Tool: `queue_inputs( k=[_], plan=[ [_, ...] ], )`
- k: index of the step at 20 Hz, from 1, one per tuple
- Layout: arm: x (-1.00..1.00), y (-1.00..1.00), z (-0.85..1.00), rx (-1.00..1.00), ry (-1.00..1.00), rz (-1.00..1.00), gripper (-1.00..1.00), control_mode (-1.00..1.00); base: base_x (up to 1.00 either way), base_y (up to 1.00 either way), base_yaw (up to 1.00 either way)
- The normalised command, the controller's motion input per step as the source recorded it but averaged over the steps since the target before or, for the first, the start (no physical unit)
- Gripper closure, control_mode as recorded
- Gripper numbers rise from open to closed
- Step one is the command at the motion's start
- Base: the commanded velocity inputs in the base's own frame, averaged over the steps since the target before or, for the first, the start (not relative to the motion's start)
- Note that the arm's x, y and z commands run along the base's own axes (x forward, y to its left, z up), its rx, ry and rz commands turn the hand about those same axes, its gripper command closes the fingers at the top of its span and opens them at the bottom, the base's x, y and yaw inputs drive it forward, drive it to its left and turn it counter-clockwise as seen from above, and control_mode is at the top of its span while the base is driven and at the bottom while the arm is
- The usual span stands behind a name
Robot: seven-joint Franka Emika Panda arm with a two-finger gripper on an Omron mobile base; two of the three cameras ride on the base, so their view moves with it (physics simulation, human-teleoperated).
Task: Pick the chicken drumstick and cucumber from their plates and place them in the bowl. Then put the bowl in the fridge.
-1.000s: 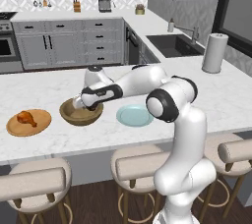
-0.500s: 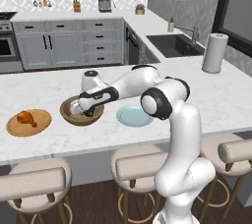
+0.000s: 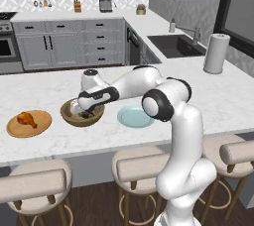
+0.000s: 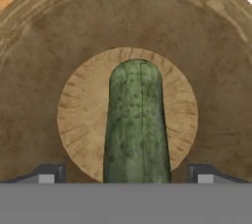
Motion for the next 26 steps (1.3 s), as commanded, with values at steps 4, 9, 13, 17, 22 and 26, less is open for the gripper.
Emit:
queue_inputs(
  k=[4, 9, 13, 17, 22, 26],
  plan=[
    [-0.83, -0.28, 0.46, 0.02, -0.02, -0.04, -1.0, -1.0, 0.0, 0.0, 0.0],
    [-0.89, -0.72, 0.5, 0.06, 0.0, -0.05, -1.0, -1.0, 0.0, 0.0, 0.0],
    [-0.81, -0.86, 0.44, 0.08, 0.01, -0.01, -1.0, -1.0, 0.0, 0.0, 0.0],
    [-0.63, -0.42, 0.52, 0.02, 0.07, -0.08, -1.0, -1.0, 0.0, 0.0, 0.0],
    [-0.57, -0.9, 0.32, 0.03, 0.01, -0.06, -1.0, -1.0, 0.0, 0.0, 0.0],
    [-0.25, -0.9, 0.54, -0.06, 0.0, -0.07, -1.0, -1.0, 0.0, 0.0, 0.0]
  ],
)
